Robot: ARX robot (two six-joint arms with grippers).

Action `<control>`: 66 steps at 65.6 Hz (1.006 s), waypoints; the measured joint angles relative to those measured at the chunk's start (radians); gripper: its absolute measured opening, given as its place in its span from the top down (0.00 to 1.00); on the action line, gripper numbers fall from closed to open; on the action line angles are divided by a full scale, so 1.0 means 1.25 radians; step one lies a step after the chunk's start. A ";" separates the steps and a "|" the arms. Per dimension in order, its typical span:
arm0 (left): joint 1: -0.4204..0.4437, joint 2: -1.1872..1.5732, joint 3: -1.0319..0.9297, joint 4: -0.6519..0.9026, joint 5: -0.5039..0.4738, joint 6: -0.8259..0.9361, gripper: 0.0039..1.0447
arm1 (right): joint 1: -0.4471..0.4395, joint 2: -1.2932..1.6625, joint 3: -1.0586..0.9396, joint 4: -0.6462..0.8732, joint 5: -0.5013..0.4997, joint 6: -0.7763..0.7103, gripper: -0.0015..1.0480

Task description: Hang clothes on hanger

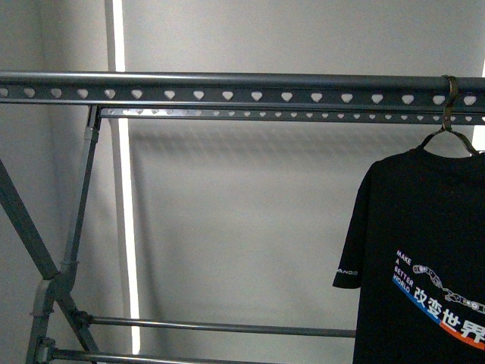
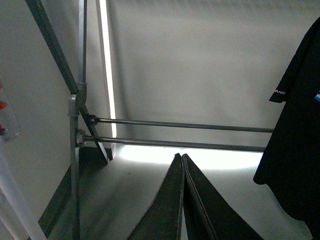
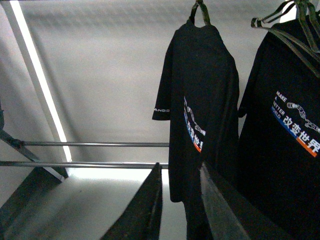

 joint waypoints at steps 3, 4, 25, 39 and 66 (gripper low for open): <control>0.000 0.000 0.000 0.000 0.000 0.000 0.97 | 0.019 -0.021 -0.019 0.005 0.018 -0.001 0.88; 0.000 0.000 0.000 0.000 0.000 0.000 0.97 | 0.041 -0.029 -0.027 0.005 0.053 -0.002 0.93; 0.000 0.000 0.000 0.000 0.000 0.000 0.97 | 0.122 -0.093 -0.093 0.004 0.117 -0.004 0.98; 0.000 0.000 0.000 0.000 0.000 0.000 0.82 | 0.123 -0.215 -0.115 -0.093 0.117 -0.004 0.98; 0.000 0.000 0.000 0.000 0.000 0.000 0.12 | 0.123 -0.258 -0.166 -0.091 0.118 -0.004 0.98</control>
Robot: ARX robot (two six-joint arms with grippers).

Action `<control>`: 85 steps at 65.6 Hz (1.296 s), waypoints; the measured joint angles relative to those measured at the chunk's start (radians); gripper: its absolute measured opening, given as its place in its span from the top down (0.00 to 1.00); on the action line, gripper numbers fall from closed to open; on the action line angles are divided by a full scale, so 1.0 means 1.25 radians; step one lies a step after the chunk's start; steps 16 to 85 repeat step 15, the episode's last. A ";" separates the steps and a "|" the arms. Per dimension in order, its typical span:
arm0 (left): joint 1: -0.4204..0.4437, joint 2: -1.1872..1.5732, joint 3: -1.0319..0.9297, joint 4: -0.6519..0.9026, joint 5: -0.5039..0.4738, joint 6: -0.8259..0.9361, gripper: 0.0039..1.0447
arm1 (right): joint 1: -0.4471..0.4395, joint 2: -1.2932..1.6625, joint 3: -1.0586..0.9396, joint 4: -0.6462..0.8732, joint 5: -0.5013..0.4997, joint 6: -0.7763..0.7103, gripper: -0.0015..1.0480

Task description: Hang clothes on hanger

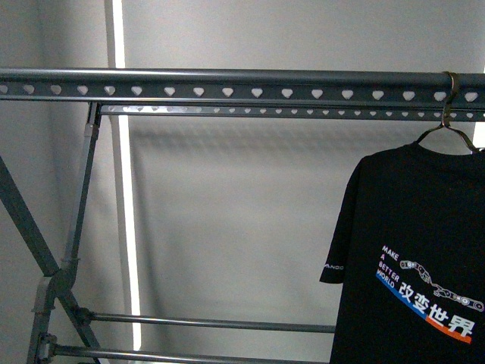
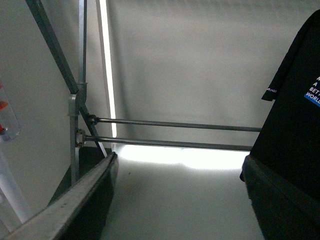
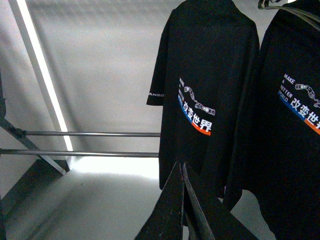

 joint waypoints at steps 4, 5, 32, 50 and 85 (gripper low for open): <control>0.000 0.000 0.000 0.000 0.000 0.000 0.04 | 0.000 -0.002 0.000 0.000 0.000 0.000 0.98; 0.000 0.000 0.000 0.000 0.000 0.000 0.05 | 0.000 -0.002 0.000 0.000 0.000 0.000 0.98; 0.000 0.000 0.000 0.000 0.000 0.000 0.06 | 0.000 -0.002 0.000 0.000 0.000 -0.001 0.85; 0.000 0.000 0.000 0.000 0.000 0.000 0.06 | 0.000 -0.002 0.000 0.000 0.000 -0.001 0.85; 0.000 0.000 0.000 0.000 0.000 0.000 0.06 | 0.000 -0.002 0.000 0.000 0.000 -0.001 0.85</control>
